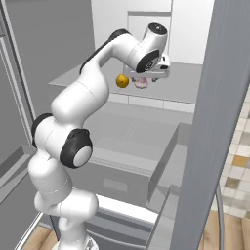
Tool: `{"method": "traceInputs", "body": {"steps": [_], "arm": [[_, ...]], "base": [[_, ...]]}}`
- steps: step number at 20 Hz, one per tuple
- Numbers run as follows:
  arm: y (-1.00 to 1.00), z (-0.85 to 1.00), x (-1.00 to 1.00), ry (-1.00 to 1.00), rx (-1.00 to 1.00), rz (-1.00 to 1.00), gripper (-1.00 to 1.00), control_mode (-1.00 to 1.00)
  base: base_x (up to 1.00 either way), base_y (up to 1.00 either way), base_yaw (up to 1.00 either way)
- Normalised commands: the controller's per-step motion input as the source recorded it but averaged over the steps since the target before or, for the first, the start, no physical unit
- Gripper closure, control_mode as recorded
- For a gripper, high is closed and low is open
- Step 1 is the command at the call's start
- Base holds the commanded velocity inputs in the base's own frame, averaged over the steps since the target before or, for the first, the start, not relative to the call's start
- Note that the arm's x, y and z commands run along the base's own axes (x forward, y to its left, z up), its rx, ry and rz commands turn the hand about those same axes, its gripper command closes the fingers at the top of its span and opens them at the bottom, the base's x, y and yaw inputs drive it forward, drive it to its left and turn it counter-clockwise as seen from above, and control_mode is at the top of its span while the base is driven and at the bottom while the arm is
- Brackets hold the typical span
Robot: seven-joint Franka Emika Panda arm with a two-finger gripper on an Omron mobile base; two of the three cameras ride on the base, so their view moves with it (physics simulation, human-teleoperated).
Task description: Retrieve the bottle and the shaker from the cabinet and place them next to the mixing bowl on the counter. Then add garlic from the fridge to the mixing bowl.
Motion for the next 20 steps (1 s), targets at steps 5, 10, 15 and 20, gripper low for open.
{"method": "traceInputs", "body": {"steps": [5, 10, 15, 20], "arm": [[0.01, -0.17, 0.00, 0.00, 0.00, 0.05, -1.00, -1.00], [0.00, -0.11, 0.00, 0.00, 0.00, 0.05, -1.00, -1.00], [0.00, -0.09, 0.00, 0.00, 0.00, 0.06, -1.00, -1.00], [0.00, -0.07, 0.01, 0.00, 0.00, 0.06, -1.00, -1.00]], "base": [[0.00, 0.00, 0.00], [0.00, 0.00, 0.00], [0.00, 0.00, 0.00], [0.00, 0.00, 0.00]]}}
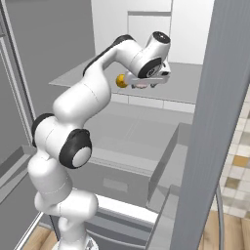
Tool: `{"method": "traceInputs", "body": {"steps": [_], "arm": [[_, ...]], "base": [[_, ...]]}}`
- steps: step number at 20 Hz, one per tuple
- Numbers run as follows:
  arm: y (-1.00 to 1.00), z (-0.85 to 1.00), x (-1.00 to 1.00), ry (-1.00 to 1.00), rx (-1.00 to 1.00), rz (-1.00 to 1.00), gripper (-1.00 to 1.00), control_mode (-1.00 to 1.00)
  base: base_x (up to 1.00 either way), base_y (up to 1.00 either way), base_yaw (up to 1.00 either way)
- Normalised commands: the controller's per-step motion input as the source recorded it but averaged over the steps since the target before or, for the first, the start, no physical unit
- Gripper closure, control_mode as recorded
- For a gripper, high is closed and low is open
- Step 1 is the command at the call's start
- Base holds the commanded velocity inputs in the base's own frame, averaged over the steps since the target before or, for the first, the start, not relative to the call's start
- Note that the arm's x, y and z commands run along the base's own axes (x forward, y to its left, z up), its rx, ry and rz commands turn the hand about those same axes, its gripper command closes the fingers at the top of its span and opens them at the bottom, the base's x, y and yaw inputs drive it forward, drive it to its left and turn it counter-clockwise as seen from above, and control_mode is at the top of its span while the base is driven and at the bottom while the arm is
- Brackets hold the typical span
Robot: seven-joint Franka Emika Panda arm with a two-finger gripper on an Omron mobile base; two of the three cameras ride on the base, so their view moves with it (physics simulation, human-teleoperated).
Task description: Retrieve the bottle and the shaker from the cabinet and place them next to the mixing bowl on the counter. Then add garlic from the fridge to the mixing bowl.
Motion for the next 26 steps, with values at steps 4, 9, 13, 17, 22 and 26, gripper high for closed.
{"method": "traceInputs", "body": {"steps": [4, 9, 13, 17, 22, 26], "arm": [[0.03, -0.06, 0.08, 0.00, 0.00, 0.08, -1.00, -1.00], [0.11, 0.00, 0.19, 0.00, 0.00, 0.05, -1.00, -1.00], [0.14, 0.00, 0.06, 0.00, 0.00, 0.02, -1.00, -1.00], [0.03, 0.00, 0.00, 0.00, 0.00, 0.01, -1.00, -1.00], [0.00, 0.00, 0.00, 0.00, 0.00, 0.01, -1.00, -1.00], [0.00, 0.00, 0.00, 0.00, 0.00, 0.01, 1.00, -1.00]], "base": [[0.00, 0.00, 0.00], [0.00, 0.00, 0.00], [0.00, 0.00, 0.00], [0.00, 0.00, 0.00], [0.00, 0.00, 0.00], [0.00, 0.00, 0.00]]}}
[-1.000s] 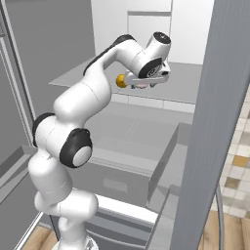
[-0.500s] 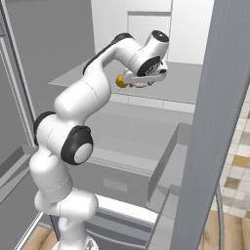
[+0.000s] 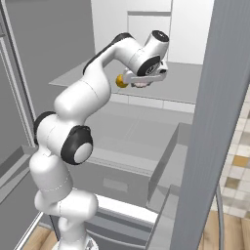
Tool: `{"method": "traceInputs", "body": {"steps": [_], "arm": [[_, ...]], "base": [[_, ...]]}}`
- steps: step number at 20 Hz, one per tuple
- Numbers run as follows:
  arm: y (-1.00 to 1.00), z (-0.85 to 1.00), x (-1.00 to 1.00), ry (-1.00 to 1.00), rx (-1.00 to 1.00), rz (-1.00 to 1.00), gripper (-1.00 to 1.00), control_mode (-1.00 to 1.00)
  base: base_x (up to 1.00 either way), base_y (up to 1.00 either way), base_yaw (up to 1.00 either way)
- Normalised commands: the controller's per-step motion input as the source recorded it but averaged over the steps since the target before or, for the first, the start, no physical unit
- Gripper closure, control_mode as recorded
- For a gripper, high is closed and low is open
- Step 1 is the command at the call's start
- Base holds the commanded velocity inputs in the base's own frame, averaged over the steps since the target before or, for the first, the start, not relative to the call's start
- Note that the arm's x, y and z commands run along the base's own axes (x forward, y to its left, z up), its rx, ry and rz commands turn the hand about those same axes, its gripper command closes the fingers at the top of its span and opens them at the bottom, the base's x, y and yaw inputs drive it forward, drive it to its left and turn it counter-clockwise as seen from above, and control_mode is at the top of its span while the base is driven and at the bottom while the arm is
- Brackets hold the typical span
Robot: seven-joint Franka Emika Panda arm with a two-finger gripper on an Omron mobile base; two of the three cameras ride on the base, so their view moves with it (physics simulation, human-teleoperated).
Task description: Retrieve the bottle and the shaker from the cabinet and place them next to the mixing bowl on the counter. Then add garlic from the fridge to the mixing bowl.
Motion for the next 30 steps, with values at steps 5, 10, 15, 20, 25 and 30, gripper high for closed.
{"method": "traceInputs", "body": {"steps": [5, 10, 15, 20, 25, 30], "arm": [[0.00, 0.00, 0.00, 0.00, 0.00, 0.00, 1.00, -1.00], [0.00, 0.00, -0.47, -0.02, -0.01, -0.02, 1.00, -1.00], [0.21, 0.06, -1.00, -0.02, -0.03, -0.15, 1.00, -1.00], [0.60, 0.02, -0.71, 0.00, -0.11, -0.23, 1.00, -1.00], [0.73, 0.00, -0.61, 0.01, -0.13, -0.30, 1.00, -1.00], [0.43, 0.00, -0.85, 0.00, -0.06, -0.32, 1.00, -1.00]], "base": [[0.00, 0.00, 0.00], [0.00, 0.00, 0.00], [0.00, 0.00, 0.00], [0.00, 0.00, 0.00], [0.00, 0.00, 0.00], [0.00, 0.00, 0.00]]}}
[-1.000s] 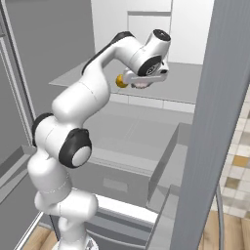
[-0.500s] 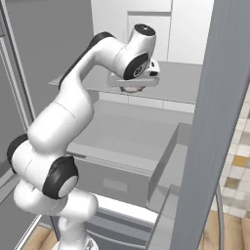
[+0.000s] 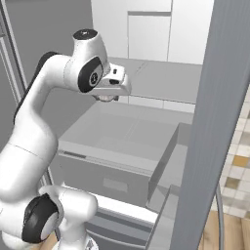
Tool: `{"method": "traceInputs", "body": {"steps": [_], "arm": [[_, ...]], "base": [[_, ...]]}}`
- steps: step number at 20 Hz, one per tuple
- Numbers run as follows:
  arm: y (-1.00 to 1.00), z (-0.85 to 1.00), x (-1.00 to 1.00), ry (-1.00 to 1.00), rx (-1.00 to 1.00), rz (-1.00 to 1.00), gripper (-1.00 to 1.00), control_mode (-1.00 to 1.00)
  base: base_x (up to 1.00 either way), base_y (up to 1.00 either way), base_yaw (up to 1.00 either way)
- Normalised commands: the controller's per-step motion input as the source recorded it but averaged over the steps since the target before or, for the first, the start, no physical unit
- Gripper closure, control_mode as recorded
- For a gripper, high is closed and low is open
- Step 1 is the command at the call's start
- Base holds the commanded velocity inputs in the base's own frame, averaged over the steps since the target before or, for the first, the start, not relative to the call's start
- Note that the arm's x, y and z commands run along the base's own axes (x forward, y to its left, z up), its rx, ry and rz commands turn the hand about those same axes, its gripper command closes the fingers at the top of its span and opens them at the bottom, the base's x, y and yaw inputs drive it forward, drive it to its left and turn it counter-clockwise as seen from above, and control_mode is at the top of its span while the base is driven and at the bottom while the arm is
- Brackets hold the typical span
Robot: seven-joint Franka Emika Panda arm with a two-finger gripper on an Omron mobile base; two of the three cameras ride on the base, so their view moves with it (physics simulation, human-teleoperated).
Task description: Retrieve the bottle and the shaker from the cabinet and place them next to the mixing bowl on the counter. Then add garlic from the fridge to the mixing bowl.
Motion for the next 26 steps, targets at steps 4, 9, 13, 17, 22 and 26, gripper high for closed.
{"method": "traceInputs", "body": {"steps": [4, 9, 13, 17, 22, 26], "arm": [[0.19, 0.09, -0.80, 0.00, 0.00, -0.26, 1.00, -1.00], [0.16, 0.24, -0.93, -0.07, 0.01, -0.13, 1.00, -1.00], [0.25, 0.04, -0.82, -0.08, 0.02, -0.01, 1.00, -1.00], [0.19, 0.00, -0.70, -0.04, 0.03, 0.00, 1.00, -1.00], [0.05, 0.00, -0.58, -0.01, 0.05, 0.00, 1.00, -1.00], [0.00, 0.00, -0.51, 0.00, 0.05, 0.00, 1.00, -1.00]], "base": [[0.00, 0.00, 0.00], [0.00, 0.00, 0.00], [0.00, 0.00, 0.00], [0.00, 0.00, 0.00], [0.00, 0.00, 0.00], [0.00, 0.00, 0.00]]}}
